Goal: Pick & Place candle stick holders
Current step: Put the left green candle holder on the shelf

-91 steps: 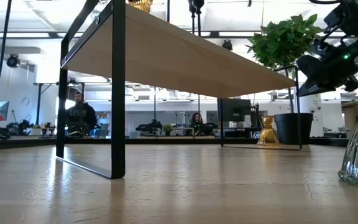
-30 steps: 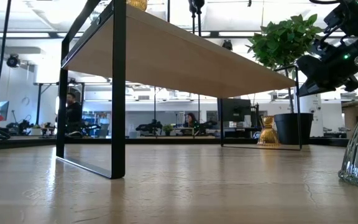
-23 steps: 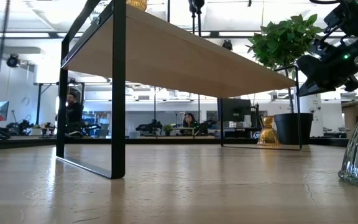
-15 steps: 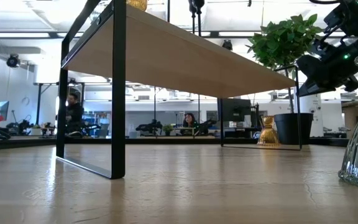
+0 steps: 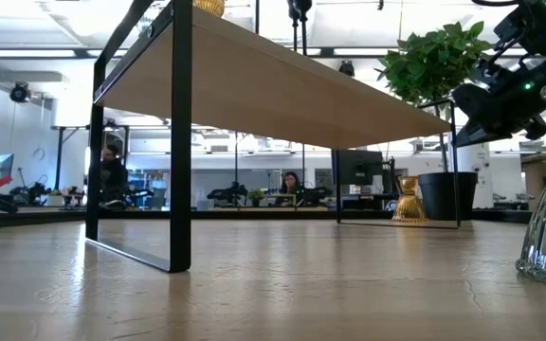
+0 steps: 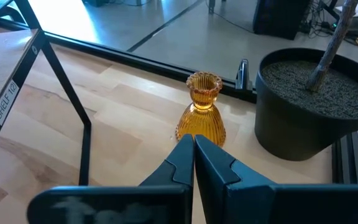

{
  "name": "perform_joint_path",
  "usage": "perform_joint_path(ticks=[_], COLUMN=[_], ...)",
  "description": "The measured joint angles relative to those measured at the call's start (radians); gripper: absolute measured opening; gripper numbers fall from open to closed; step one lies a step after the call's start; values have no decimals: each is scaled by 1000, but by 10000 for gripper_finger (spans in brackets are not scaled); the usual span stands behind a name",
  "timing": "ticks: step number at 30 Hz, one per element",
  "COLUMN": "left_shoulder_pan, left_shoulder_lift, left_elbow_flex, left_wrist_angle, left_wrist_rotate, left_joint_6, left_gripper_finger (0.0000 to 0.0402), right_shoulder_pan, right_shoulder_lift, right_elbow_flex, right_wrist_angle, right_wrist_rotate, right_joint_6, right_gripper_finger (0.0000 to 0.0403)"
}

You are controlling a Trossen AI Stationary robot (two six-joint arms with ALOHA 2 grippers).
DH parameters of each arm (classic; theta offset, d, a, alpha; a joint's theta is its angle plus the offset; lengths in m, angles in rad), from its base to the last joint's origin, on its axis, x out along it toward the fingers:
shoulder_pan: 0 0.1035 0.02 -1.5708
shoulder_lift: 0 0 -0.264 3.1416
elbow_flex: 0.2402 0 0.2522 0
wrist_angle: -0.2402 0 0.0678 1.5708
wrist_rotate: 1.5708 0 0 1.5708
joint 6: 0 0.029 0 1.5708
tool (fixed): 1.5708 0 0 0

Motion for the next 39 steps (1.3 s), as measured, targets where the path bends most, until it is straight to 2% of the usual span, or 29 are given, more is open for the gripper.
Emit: perform_joint_path(ticks=[2, 5, 10, 17, 23, 29, 39], left_shoulder_pan=[-15, -44, -67, -71, -73, -77, -115], left_shoulder_lift=[-16, -37, -78, -171, -244, -255, -255], left_elbow_flex=[-80, -188, -346, -561, -705, -773, -813], left_wrist_angle=[0, 32, 209, 395, 574, 610, 663], left_wrist_rotate=[76, 125, 125, 125, 129, 151, 151], left_joint_6=[-76, -118, -129, -220, -273, -280, -256], left_gripper_finger=[87, 87, 87, 87, 87, 87, 87], right_shoulder_pan=[0, 0, 0, 0, 0, 0, 0], right_shoulder_lift=[0, 0, 0, 0, 0, 0, 0], right_elbow_flex=[0, 0, 0, 0, 0, 0, 0], right_wrist_angle=[0, 0, 0, 0, 0, 0, 0], right_wrist_rotate=[0, 0, -1, -2, -2, -2, -1], right_joint_6=[0, 0, 2, 3, 3, 3, 0], right_gripper_finger=[8, 8, 8, 8, 8, 8, 8])
